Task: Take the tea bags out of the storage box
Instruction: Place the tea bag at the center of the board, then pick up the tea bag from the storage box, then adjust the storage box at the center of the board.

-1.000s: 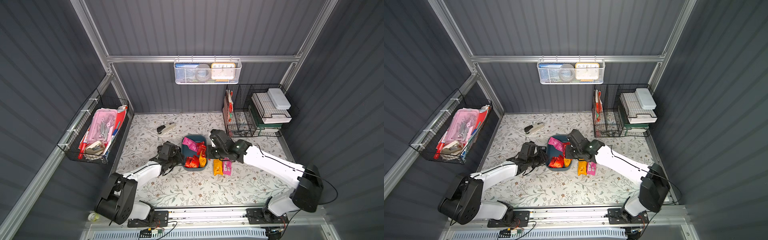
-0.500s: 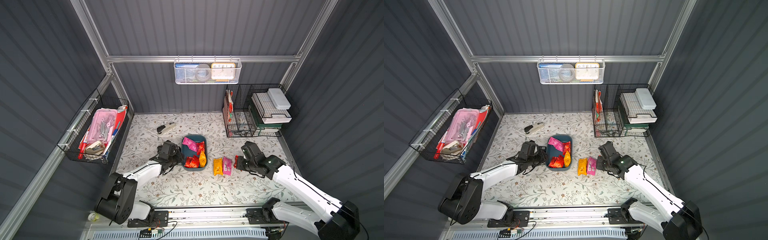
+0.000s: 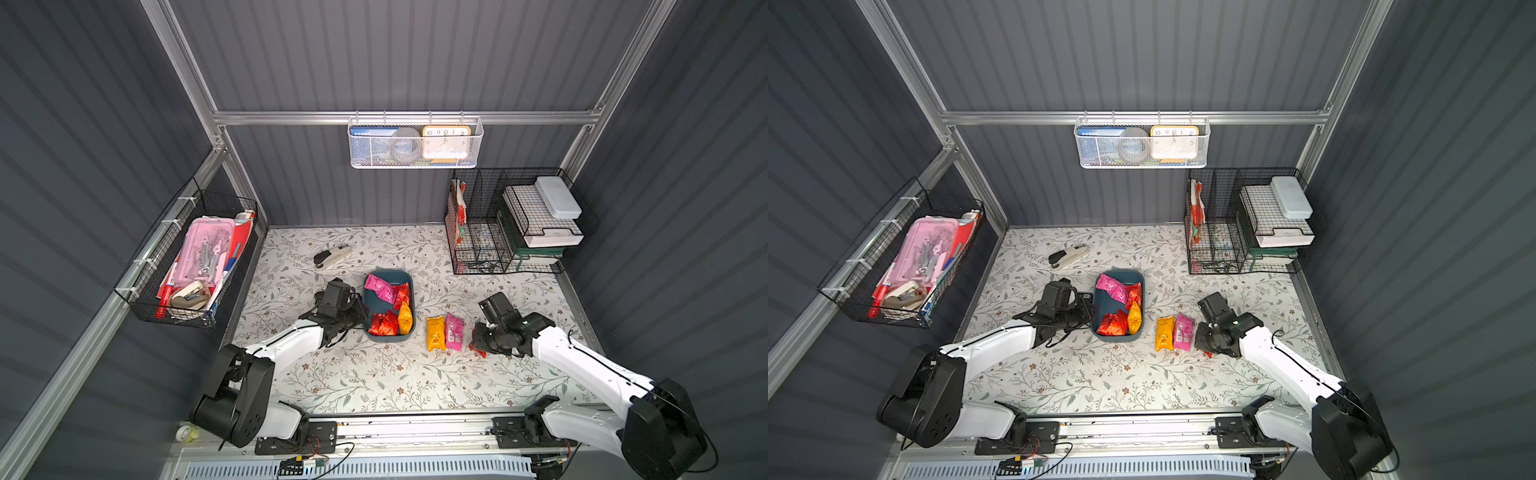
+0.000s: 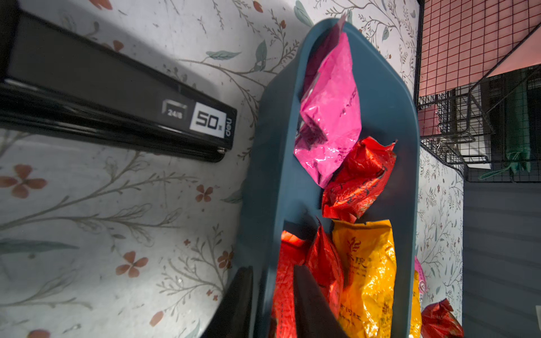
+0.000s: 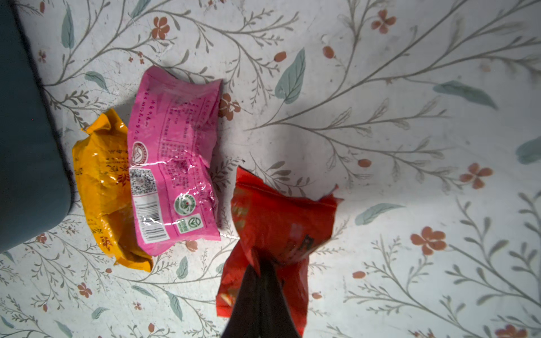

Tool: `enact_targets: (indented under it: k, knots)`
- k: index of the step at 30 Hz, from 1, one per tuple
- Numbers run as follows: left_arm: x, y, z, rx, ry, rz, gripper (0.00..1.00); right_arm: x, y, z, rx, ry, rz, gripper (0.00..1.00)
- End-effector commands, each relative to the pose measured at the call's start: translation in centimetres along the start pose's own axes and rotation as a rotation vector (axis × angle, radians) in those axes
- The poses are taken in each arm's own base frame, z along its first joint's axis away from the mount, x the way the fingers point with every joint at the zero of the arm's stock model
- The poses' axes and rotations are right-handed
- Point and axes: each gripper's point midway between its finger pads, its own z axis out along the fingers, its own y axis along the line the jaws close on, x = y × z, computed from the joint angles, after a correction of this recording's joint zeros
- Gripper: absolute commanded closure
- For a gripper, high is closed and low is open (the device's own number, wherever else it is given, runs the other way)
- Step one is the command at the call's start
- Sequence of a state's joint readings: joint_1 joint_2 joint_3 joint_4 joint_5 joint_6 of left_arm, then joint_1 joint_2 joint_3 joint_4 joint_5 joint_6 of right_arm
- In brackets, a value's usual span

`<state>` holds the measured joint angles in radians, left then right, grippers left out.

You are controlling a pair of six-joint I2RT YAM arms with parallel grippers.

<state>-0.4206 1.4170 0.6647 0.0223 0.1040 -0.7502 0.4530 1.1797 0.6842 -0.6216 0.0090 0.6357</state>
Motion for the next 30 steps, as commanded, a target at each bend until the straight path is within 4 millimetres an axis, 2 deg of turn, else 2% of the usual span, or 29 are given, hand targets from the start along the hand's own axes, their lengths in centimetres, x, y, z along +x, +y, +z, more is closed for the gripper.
enact_targets:
  k: [1, 6, 9, 10, 13, 16, 17, 19, 23, 25, 30]
  knots:
    - [-0.1, 0.2, 0.4, -0.012, 0.003, 0.011, 0.71, -0.4, 0.7, 0.7, -0.018, 0.015, -0.030, 1.00]
    - [0.0, 0.3, 0.6, -0.013, 0.010, 0.010, 0.72, 0.0, 0.4, 1.4, 0.017, 0.054, -0.035, 0.98]
    - [0.1, 0.4, 0.6, -0.017, 0.011, 0.009, 0.72, -0.1, 0.2, 0.9, 0.028, 0.052, -0.048, 0.70]
    - [0.2, 0.5, 0.6, -0.019, 0.013, 0.009, 0.72, -0.1, 0.2, 0.6, 0.029, 0.050, -0.052, 0.65]
    - [0.2, 0.6, 0.8, -0.020, 0.015, 0.008, 0.73, -0.6, 0.4, -0.5, 0.024, 0.034, -0.065, 0.58]
    - [0.2, 0.6, 0.9, -0.019, 0.013, 0.005, 0.74, -1.3, 1.0, -1.8, 0.013, 0.016, -0.071, 0.56]
    - [0.3, 0.6, 0.9, -0.019, 0.011, 0.004, 0.74, -2.0, 1.8, -3.0, -0.022, -0.021, -0.071, 0.55]
    - [0.3, 0.8, 0.8, -0.019, 0.011, 0.001, 0.74, -2.8, 3.3, -4.1, -0.076, -0.051, -0.065, 0.55]
    - [0.4, 0.8, 0.8, -0.018, 0.010, 0.000, 0.75, -4.2, 9.1, -5.5, -0.249, -0.110, -0.070, 0.53]
    - [0.4, 0.9, 0.7, -0.021, 0.007, -0.002, 0.76, -4.4, 12.1, -5.2, -0.273, -0.108, -0.099, 0.52]
    - [0.5, 0.8, 0.6, -0.015, 0.003, -0.007, 0.78, -4.7, 18.3, -4.2, -0.249, -0.120, -0.124, 0.50]
